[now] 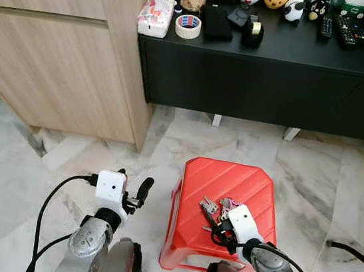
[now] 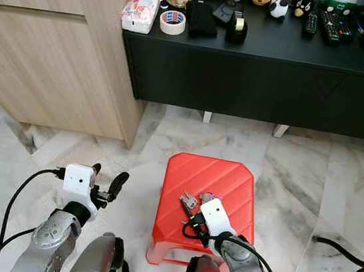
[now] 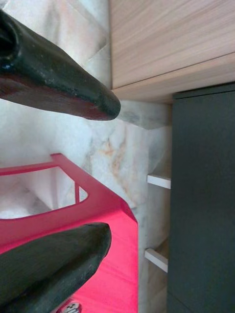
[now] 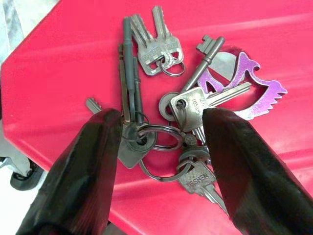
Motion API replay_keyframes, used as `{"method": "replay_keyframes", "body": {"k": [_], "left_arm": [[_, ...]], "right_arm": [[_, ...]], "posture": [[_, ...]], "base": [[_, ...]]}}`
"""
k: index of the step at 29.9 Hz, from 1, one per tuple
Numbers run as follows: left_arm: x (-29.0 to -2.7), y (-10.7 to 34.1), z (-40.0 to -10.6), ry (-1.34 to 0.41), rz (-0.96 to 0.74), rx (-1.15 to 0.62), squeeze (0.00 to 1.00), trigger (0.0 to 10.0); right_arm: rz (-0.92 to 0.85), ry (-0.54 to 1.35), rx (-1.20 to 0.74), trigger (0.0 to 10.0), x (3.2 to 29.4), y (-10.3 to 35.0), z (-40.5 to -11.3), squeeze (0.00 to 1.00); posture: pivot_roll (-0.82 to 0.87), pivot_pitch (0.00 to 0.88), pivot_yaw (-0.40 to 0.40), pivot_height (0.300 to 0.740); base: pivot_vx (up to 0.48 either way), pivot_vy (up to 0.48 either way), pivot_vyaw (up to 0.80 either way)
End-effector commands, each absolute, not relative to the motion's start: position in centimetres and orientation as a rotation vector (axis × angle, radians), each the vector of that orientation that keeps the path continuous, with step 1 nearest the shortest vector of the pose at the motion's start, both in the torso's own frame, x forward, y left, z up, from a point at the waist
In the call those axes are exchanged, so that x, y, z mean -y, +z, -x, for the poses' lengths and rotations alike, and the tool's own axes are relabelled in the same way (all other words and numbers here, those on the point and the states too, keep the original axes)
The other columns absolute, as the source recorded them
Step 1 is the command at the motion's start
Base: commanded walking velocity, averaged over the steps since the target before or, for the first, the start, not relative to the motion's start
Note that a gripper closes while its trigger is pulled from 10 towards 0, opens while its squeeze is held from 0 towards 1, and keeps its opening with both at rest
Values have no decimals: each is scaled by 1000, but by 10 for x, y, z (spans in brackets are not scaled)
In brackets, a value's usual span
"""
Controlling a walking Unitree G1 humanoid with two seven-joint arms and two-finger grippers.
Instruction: Hang keys on a hook
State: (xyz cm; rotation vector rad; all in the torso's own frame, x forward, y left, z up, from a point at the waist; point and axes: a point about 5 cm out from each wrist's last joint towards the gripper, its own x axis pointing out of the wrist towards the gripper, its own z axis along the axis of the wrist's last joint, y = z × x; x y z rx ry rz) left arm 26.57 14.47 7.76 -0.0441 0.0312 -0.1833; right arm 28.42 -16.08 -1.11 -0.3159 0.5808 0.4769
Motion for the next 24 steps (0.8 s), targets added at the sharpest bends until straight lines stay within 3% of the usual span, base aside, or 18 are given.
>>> {"method": "replay_keyframes", "body": {"k": [1,9,24], "left_arm": [[-146,76,-261,-179,24,-48,0,10000],[-146,76,-260,-177,21,-52,0,10000],[-145,76,-258,-186,19,-61,0,10000]], "right_arm": [[327,489,-620,10000,161,-17,-278,0],[354,546,-617,10000,152,-17,-279,0],[362,490,-664,10000,159,-22,-275,0]], "posture": [[146,261,-9,646],[153,266,-8,646],[162,265,-1,646]], "base": [[0,0,0],[0,0,0],[0,0,0]]}}
